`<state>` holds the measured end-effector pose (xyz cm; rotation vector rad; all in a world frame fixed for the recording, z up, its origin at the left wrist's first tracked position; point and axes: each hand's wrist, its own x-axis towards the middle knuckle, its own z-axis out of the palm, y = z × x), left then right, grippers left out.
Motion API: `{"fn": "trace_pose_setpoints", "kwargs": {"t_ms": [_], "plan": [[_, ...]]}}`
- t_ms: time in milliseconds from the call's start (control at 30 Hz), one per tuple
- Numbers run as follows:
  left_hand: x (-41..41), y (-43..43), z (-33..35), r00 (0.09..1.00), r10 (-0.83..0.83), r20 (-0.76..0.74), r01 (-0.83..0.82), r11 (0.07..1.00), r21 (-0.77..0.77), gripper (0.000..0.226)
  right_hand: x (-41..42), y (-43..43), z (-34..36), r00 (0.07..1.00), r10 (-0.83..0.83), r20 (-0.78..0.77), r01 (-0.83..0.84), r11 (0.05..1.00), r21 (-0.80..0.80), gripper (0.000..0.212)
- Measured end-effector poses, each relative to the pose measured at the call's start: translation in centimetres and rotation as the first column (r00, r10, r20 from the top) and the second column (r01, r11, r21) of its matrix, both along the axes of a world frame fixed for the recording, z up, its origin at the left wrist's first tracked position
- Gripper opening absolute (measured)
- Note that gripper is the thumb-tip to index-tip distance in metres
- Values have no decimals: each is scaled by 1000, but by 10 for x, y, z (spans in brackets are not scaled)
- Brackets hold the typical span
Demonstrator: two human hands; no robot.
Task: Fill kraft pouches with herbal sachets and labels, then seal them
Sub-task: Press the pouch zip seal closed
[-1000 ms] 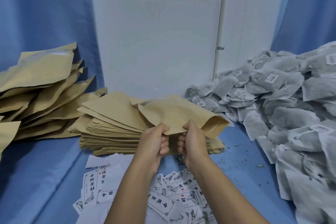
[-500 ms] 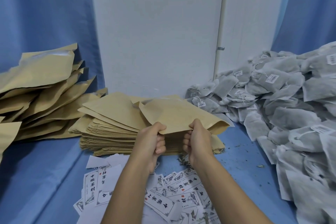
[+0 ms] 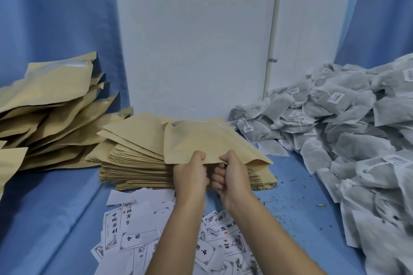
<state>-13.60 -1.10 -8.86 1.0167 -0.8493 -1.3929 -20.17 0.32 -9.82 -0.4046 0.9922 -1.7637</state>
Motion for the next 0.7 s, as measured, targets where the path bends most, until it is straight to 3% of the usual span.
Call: {"fn": "trace_pose_setpoints", "kwargs": {"t_ms": [167, 500, 567, 700], "plan": [[5, -2, 3, 997, 55, -51, -55, 998, 4, 22, -3, 1, 1, 996, -41, 79, 41, 999, 1, 29], [9, -5, -1, 981, 189, -36, -190, 981, -47, 30, -8, -2, -3, 998, -34, 62, 34, 999, -5, 28], [8, -6, -2, 988, 156, -20, -157, 987, -22, 30, -7, -2, -5, 998, 36, 41, -36, 999, -3, 29], [6, 0, 2, 991, -120, 52, 118, 993, 31, 28, -7, 0, -4, 980, 199, -12, -199, 980, 9, 34]]}}
